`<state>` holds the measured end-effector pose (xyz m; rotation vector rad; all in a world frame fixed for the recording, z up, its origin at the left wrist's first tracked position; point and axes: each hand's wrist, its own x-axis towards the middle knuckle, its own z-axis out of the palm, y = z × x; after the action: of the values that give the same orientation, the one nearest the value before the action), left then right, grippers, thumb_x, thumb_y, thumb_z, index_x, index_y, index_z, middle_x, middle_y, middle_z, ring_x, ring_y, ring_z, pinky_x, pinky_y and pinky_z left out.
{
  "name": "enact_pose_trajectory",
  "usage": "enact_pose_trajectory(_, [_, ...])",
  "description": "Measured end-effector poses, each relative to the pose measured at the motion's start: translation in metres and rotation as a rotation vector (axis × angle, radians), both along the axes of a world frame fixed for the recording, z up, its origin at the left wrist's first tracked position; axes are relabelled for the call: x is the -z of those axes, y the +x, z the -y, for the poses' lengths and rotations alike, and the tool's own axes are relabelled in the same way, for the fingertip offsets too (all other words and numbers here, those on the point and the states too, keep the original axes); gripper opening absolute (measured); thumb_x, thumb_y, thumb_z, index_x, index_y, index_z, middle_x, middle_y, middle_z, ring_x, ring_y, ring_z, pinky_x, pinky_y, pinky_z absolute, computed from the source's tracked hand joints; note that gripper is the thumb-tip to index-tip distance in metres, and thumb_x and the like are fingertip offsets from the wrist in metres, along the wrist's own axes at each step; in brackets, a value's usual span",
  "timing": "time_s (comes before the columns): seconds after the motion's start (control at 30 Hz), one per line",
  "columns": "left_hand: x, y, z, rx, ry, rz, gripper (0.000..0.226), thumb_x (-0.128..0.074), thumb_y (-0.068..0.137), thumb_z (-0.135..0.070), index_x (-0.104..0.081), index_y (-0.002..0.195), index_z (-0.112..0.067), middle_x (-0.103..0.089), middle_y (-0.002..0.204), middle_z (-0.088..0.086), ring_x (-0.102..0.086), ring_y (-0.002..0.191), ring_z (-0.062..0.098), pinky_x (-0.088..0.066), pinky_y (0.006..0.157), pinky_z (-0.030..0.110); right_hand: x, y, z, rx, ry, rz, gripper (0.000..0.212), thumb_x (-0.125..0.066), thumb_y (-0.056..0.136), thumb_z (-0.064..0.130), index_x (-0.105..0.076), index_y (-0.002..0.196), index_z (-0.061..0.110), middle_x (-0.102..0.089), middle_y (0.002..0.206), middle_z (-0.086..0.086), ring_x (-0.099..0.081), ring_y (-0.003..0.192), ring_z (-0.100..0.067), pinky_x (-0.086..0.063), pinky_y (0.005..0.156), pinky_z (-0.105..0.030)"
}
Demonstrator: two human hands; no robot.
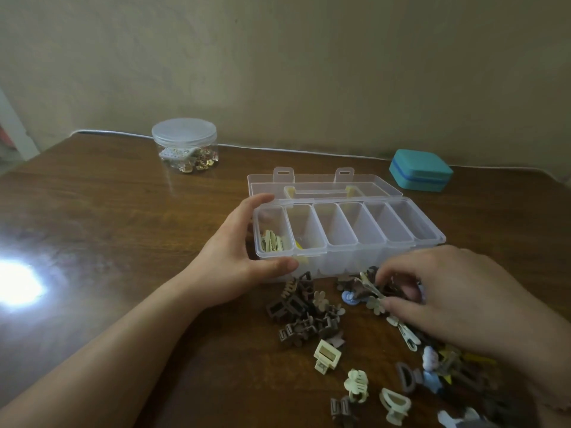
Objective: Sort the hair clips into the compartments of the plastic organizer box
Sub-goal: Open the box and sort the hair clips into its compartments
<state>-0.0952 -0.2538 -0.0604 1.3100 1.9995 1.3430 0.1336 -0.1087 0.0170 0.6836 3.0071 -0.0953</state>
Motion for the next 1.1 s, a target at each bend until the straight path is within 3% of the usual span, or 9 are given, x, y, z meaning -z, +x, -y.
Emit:
enact_pose_trajectory(0.13, [0.000,0.000,0.000,0.003,-0.001,-0.002,0.098,-0.076,0.054,-0.067,-0.028,0.139,-0.057,-0.042,0.142,-0.022,-0.053,0.114,-0.004,-0.045,0.083,0.015,0.001,0.002,-0.001,0.047,-0.041,0.069,0.033,-0.052,0.085,0.061,-0.047,0.114,0.048,-0.057,0.082,0.015,-0.055,0.074,-0.001,-0.049,0.062,-0.019])
enact_pose_trajectory(0.27, [-0.001,0.001,0.000,0.002,0.000,0.000,0.098,-0.080,0.058,-0.061,-0.028,0.141,-0.054,-0.041,0.139,-0.025,-0.052,0.111,-0.007,-0.044,0.079,0.011,0.005,0.001,0.000,-0.065,-0.201,0.157,0.044,-0.054,0.081,0.064,-0.042,0.123,0.056,-0.051,0.100,0.031,-0.050,0.092,0.007,-0.049,0.078,-0.021])
enact_pose_trajectory(0.37, [-0.001,0.001,0.000,0.005,0.005,0.004,0.095,-0.082,0.062,-0.058,-0.028,0.141,-0.053,-0.040,0.138,-0.027,-0.053,0.111,-0.007,-0.045,0.079,0.012,0.003,0.002,0.001,-0.078,-0.251,0.146,0.041,-0.054,0.080,0.065,-0.045,0.120,0.059,-0.052,0.089,0.035,-0.050,0.088,0.013,-0.047,0.071,-0.019])
enact_pose_trajectory(0.47, [-0.001,0.000,0.000,0.007,0.003,0.000,0.097,-0.079,0.056,-0.063,-0.028,0.139,-0.056,-0.039,0.135,-0.030,-0.051,0.110,-0.011,-0.045,0.081,0.012,0.004,0.000,0.002,0.002,-0.144,0.035,0.031,-0.051,0.085,0.061,-0.057,0.112,0.048,-0.058,0.073,0.016,-0.055,0.070,0.001,-0.046,0.061,-0.020])
enact_pose_trajectory(0.53, [-0.001,0.000,0.000,0.006,0.003,-0.002,0.098,-0.075,0.053,-0.067,-0.028,0.139,-0.057,-0.040,0.135,-0.030,-0.051,0.109,-0.013,-0.044,0.081,0.012,0.007,-0.005,0.006,0.049,-0.022,0.015,0.028,-0.049,0.088,0.059,-0.061,0.107,0.043,-0.054,0.068,0.016,-0.050,0.067,0.001,-0.041,0.058,-0.019])
enact_pose_trajectory(0.63, [0.000,0.000,0.000,0.008,-0.002,-0.008,0.098,-0.075,0.055,-0.067,-0.027,0.139,-0.057,-0.040,0.137,-0.028,-0.049,0.110,-0.013,-0.043,0.080,0.011,0.017,-0.015,0.012,0.094,0.021,-0.003,0.035,-0.048,0.085,0.066,-0.064,0.098,0.038,-0.062,0.082,0.015,-0.056,0.077,-0.001,-0.051,0.068,-0.025])
enact_pose_trajectory(0.77, [-0.001,0.000,0.000,0.002,0.000,-0.008,0.098,-0.075,0.054,-0.066,-0.028,0.139,-0.057,-0.040,0.136,-0.029,-0.047,0.109,-0.016,-0.042,0.079,0.009,0.024,-0.021,0.017,0.117,0.086,-0.021,0.045,-0.048,0.079,0.073,-0.065,0.098,0.036,-0.063,0.087,0.014,-0.057,0.080,-0.004,-0.054,0.068,-0.029])
enact_pose_trajectory(0.93, [-0.001,0.000,0.000,0.005,-0.010,-0.005,0.100,-0.075,0.053,-0.068,-0.027,0.140,-0.056,-0.037,0.138,-0.029,-0.047,0.112,-0.013,-0.042,0.084,0.013,0.024,-0.019,0.018,0.065,0.051,-0.053,0.024,-0.052,0.088,0.047,-0.064,0.108,0.040,-0.061,0.093,0.016,-0.056,0.085,-0.004,-0.053,0.070,-0.028])
enact_pose_trajectory(1.1, [0.000,0.000,0.000,-0.001,-0.016,-0.001,0.099,-0.075,0.053,-0.068,-0.028,0.138,-0.057,-0.040,0.141,-0.025,-0.050,0.119,0.000,-0.046,0.092,0.022,0.020,-0.014,0.005,0.082,-0.092,-0.147,0.013,-0.057,0.086,0.049,-0.066,0.090,0.041,-0.060,0.075,0.017,-0.056,0.072,0.004,-0.049,0.062,-0.022])
